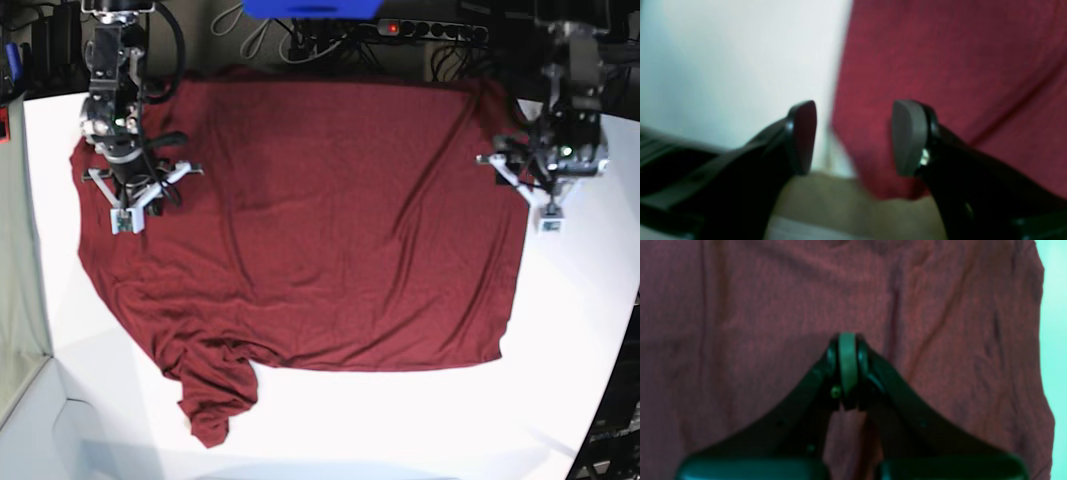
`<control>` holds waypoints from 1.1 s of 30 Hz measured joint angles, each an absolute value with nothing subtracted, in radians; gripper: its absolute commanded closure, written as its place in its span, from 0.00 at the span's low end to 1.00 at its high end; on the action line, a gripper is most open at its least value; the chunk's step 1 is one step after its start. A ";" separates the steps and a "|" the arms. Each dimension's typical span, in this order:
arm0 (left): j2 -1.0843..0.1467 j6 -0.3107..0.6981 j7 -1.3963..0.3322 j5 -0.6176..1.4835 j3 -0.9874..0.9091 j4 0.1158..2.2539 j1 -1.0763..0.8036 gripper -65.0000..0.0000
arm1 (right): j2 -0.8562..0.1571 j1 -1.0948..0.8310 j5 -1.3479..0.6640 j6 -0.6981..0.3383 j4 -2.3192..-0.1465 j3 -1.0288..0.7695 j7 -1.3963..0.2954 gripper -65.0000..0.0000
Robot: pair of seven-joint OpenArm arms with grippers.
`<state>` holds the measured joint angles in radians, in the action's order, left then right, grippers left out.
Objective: Layout the t-shirt on the table in an organized manner, then fold the t-shirt properly
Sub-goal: 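Grasp the shirt edge with the left gripper and drag it toward the hem, then grasp both shirt sides and pull them outward toward the hem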
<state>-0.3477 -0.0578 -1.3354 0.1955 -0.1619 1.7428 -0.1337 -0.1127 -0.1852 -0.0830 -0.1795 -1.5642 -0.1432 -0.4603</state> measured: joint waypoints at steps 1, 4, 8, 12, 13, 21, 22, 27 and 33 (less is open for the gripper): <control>-0.346 -0.058 -1.335 0.195 -0.135 1.688 -0.103 0.46 | -0.112 -0.187 -0.083 -0.179 -1.565 -0.143 -0.459 1.00; -0.355 -0.060 -1.319 0.186 -0.042 1.567 -0.027 0.46 | -0.110 -0.186 -0.082 -0.179 -1.567 -0.143 -0.463 1.00; -0.360 -0.065 -1.146 0.185 0.032 1.432 0.062 0.46 | -0.110 -0.186 -0.081 -0.179 -1.569 -0.144 -0.463 1.00; -0.366 -0.067 -1.009 0.222 0.031 1.294 0.138 0.46 | -0.113 -0.184 -0.082 -0.179 -1.570 -0.146 -0.460 1.00; -0.368 -0.067 -0.992 0.219 0.030 1.261 0.158 0.46 | -0.114 -0.181 -0.082 -0.179 -1.570 -0.146 -0.460 1.00; -0.392 -0.064 -0.936 0.213 0.035 1.153 0.242 0.46 | -0.116 -0.143 -0.075 -0.179 -1.563 -0.147 -0.463 1.00; -0.393 -0.064 -0.929 0.209 0.036 1.150 0.247 0.46 | -0.117 -0.139 -0.075 -0.179 -1.563 -0.147 -0.464 1.00; -0.390 -0.064 -0.949 0.184 0.040 1.139 0.297 0.46 | -0.131 -0.096 -0.075 -0.179 -1.503 -0.146 -0.464 1.00; -0.386 -0.061 -1.026 0.194 0.041 1.385 0.313 0.46 | -0.159 -0.086 -0.075 -0.179 -1.485 -0.149 -0.464 1.00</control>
<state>-0.3859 -0.0612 -1.0256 0.1936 0.0410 1.3846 0.3134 -0.1589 -0.0860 -0.0750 -0.1791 -1.4853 -0.1486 -0.4637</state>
